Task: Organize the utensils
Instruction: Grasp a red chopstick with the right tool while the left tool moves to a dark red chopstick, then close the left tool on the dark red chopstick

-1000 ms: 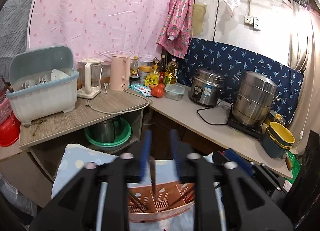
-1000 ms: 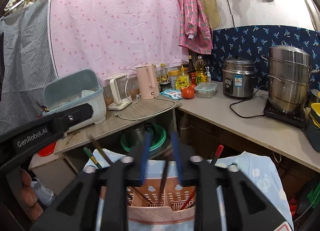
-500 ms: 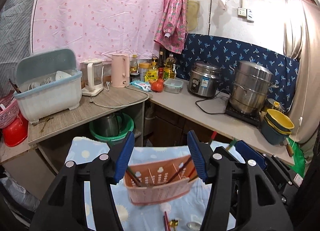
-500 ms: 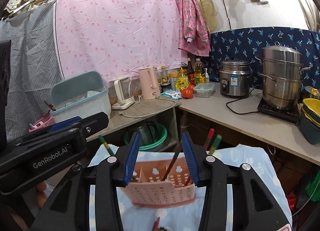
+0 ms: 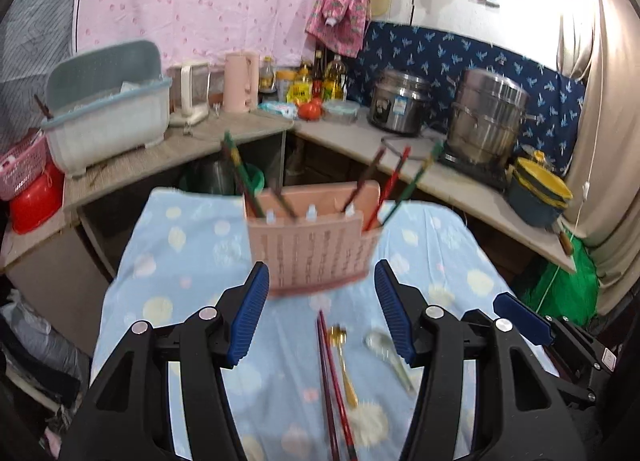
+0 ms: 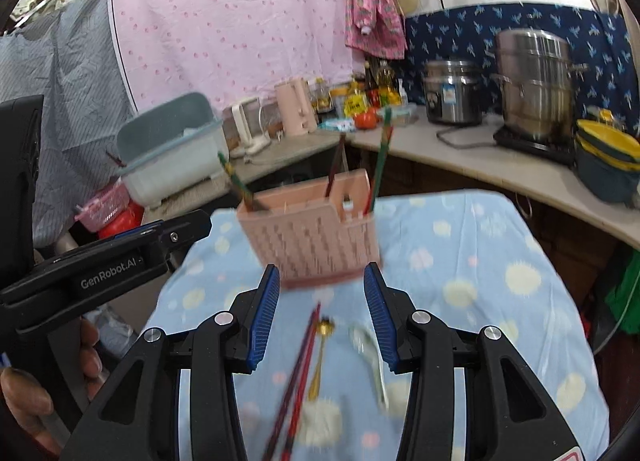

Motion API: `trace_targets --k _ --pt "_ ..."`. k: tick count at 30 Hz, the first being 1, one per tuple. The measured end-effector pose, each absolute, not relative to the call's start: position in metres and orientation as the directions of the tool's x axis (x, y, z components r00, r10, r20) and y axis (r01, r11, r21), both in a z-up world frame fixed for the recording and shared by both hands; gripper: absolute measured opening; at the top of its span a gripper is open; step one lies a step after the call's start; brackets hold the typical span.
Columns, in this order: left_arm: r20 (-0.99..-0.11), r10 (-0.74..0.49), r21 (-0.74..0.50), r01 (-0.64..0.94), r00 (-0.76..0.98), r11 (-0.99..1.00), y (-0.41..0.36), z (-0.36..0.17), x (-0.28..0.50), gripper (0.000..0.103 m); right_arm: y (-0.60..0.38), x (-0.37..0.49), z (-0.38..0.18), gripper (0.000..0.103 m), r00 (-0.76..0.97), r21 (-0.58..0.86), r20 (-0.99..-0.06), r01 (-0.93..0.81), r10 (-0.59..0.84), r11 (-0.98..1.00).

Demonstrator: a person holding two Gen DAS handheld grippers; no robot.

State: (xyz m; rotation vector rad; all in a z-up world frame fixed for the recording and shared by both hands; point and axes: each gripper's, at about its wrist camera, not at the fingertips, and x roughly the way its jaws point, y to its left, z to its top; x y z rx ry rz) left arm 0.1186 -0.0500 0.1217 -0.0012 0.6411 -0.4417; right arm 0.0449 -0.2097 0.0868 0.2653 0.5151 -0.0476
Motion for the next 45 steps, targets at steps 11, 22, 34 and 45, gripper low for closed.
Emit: trace_targets --k 11,22,34,45 --pt "-0.760 -0.283 -0.102 0.324 0.585 0.941 -0.024 0.007 0.063 0.052 -0.164 0.005 -0.015 0.043 0.733 0.171 -0.678 0.078 0.060 0.982" --pt "-0.814 -0.246 -0.112 0.274 0.526 0.955 -0.006 -0.037 0.049 0.052 -0.138 0.016 -0.056 0.043 0.659 0.133 -0.749 0.049 0.068 0.990" --pt "-0.821 -0.243 -0.123 0.257 0.516 0.959 0.001 -0.041 0.051 0.052 -0.133 0.034 -0.067 0.031 0.634 0.095 -0.772 0.055 0.039 0.994" --pt "-0.821 -0.313 -0.169 0.320 0.477 0.932 -0.016 -0.039 0.040 0.052 -0.157 0.019 -0.066 0.007 0.632 0.123 -0.774 0.090 0.039 0.988"
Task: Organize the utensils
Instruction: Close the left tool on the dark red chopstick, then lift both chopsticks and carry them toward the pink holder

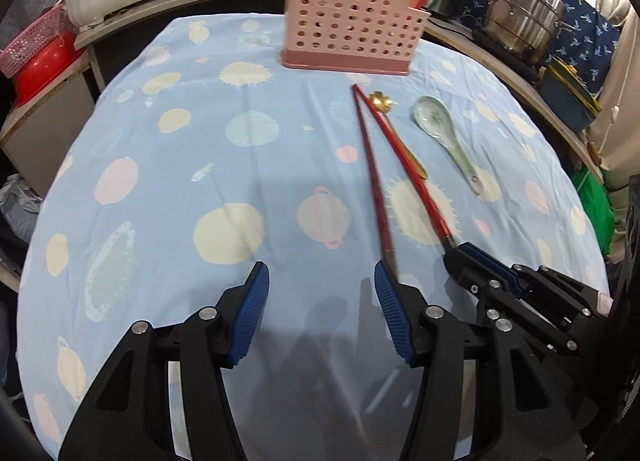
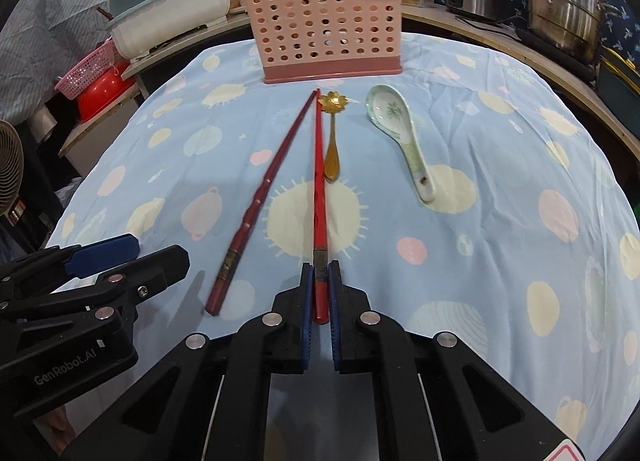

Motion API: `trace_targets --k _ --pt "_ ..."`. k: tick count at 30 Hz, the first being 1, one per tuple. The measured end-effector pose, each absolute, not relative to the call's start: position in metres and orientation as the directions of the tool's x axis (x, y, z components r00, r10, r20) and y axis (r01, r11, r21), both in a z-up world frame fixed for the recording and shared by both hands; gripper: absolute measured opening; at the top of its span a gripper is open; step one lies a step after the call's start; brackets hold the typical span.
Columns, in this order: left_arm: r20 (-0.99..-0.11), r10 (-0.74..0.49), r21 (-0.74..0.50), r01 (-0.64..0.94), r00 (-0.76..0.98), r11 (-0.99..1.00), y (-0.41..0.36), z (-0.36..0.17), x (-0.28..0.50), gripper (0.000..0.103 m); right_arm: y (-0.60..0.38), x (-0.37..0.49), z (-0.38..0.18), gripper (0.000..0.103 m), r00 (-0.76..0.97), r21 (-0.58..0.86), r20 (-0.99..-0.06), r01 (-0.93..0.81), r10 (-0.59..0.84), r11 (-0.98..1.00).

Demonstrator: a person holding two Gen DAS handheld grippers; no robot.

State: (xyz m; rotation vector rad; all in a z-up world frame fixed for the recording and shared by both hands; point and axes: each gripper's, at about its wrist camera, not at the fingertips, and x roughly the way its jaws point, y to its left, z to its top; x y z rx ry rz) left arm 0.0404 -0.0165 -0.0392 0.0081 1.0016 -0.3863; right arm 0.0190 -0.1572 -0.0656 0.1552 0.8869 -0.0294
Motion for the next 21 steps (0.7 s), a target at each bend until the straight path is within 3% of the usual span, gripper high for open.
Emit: trace_targets --k 9,12,19,21 --pt "-0.828 -0.328 -0.155 0.378 0.454 0.913 -0.047 -0.048 0.033 0.052 -0.174 -0.001 -0.060 0.007 0.646 0.143 -0.763 0.114 0.036 0.983" --pt "-0.831 -0.314 -0.137 0.379 0.459 0.915 -0.052 -0.051 0.036 0.047 -0.176 -0.003 -0.059 0.007 0.647 0.144 -0.762 0.116 0.035 0.983" --pt "-0.829 -0.312 -0.124 0.392 0.464 0.912 -0.051 -0.052 0.039 0.012 -0.177 -0.005 -0.060 0.007 0.649 0.152 -0.760 0.115 0.042 0.982" --pt "-0.828 -0.322 -0.133 0.397 0.459 0.908 -0.050 -0.050 0.038 0.007 -0.176 -0.006 -0.058 0.007 0.652 0.154 -0.757 0.112 0.045 0.982"
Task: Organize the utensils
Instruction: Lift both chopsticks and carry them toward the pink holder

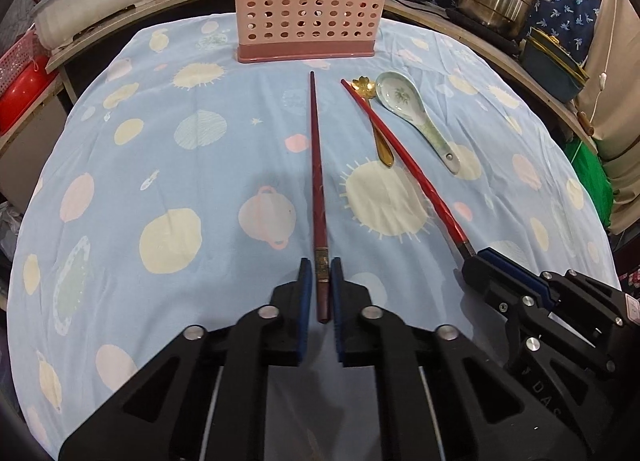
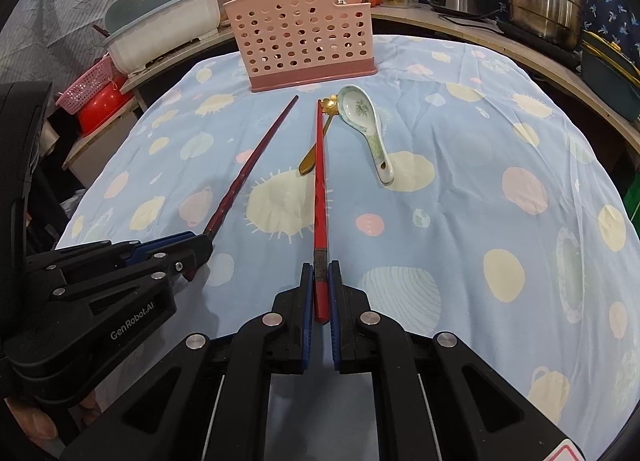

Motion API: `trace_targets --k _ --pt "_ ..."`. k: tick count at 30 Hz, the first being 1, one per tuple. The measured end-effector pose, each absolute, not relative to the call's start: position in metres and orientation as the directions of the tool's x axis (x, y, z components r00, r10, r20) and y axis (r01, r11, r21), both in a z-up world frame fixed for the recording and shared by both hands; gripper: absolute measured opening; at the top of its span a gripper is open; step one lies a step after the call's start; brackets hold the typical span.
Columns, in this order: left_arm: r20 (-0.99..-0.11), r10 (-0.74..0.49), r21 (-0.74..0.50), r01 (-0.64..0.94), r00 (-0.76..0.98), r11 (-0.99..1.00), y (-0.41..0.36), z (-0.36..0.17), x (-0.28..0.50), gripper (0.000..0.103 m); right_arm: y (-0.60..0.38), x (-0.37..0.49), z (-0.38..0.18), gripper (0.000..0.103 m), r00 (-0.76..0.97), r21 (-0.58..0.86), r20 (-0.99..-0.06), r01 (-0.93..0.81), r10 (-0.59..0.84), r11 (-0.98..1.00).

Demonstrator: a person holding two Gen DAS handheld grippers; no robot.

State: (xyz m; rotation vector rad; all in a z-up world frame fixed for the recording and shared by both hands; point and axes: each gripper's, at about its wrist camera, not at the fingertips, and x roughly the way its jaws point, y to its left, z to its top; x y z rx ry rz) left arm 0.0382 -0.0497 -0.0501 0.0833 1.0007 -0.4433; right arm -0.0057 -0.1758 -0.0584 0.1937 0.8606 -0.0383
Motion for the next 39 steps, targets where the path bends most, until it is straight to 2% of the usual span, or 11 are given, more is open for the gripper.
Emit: trace_targets --k 9,21,39 --pt "-0.792 -0.355 -0.167 0.384 0.497 0.908 -0.033 -0.019 0.028 0.007 -0.174 -0.019 -0.025 0.007 0.713 0.160 -0.699 0.096 0.044 0.982" --pt "-0.678 -0.399 -0.211 0.357 0.617 0.910 -0.008 0.060 0.030 0.007 -0.183 -0.026 0.047 0.007 0.814 0.196 -0.578 0.076 0.052 0.978" --pt "-0.506 -0.440 -0.173 0.413 0.742 0.894 -0.024 0.186 0.082 0.007 -0.205 0.022 0.150 0.007 0.902 0.201 -0.428 0.027 0.062 0.979"
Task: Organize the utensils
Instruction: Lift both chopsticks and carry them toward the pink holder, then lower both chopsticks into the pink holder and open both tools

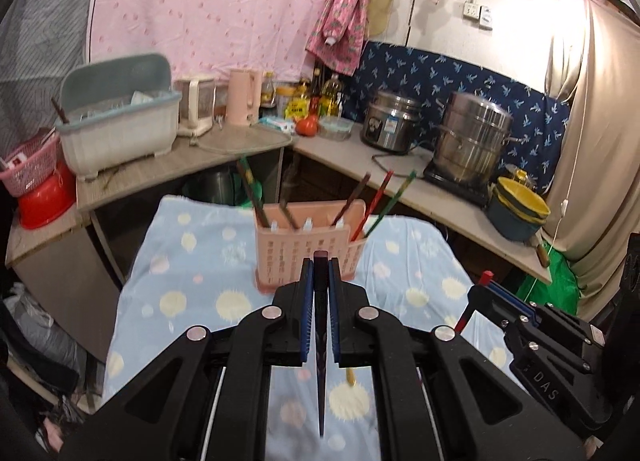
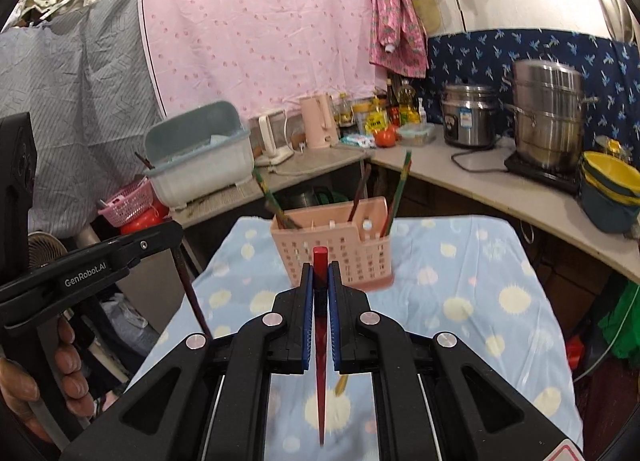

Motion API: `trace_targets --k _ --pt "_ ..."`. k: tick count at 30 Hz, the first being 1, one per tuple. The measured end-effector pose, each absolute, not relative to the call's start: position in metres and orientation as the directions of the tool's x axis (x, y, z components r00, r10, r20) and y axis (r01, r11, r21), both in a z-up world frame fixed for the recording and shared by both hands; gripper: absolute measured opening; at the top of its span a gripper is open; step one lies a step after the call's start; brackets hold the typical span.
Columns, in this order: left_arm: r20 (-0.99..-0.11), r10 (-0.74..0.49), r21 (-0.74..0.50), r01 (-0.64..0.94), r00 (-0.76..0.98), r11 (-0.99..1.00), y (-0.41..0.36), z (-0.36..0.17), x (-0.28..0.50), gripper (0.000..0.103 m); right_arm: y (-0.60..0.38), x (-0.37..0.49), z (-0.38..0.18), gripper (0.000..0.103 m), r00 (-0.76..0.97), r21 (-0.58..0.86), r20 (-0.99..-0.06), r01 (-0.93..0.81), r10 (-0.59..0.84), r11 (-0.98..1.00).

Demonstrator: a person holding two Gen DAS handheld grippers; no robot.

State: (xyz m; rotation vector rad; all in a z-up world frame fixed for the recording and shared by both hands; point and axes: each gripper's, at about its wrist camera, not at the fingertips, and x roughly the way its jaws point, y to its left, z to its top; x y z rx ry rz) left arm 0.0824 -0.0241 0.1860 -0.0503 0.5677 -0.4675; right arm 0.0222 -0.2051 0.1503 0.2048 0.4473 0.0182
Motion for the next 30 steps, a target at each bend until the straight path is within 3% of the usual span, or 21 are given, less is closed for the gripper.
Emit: trace_targets --k 16,22,30 --pt "-0.313 -0.431 -0.147 0.405 0.847 0.902 -0.058 0.298 0.189 0.007 -0.220 0.149 0.268 0.007 0.971 0.138 -0.238 0.010 0.023 0.990" --pt "-0.318 -0.406 -0.142 0.381 0.857 0.914 -0.064 0.290 0.233 0.007 -0.224 0.198 0.263 0.007 0.971 0.143 -0.237 0.021 0.013 0.990" --pt "-0.387 -0.401 -0.150 0.373 0.830 0.916 -0.069 0.246 0.265 0.007 -0.226 0.238 0.214 0.007 0.949 0.179 -0.314 0.029 0.029 0.983"
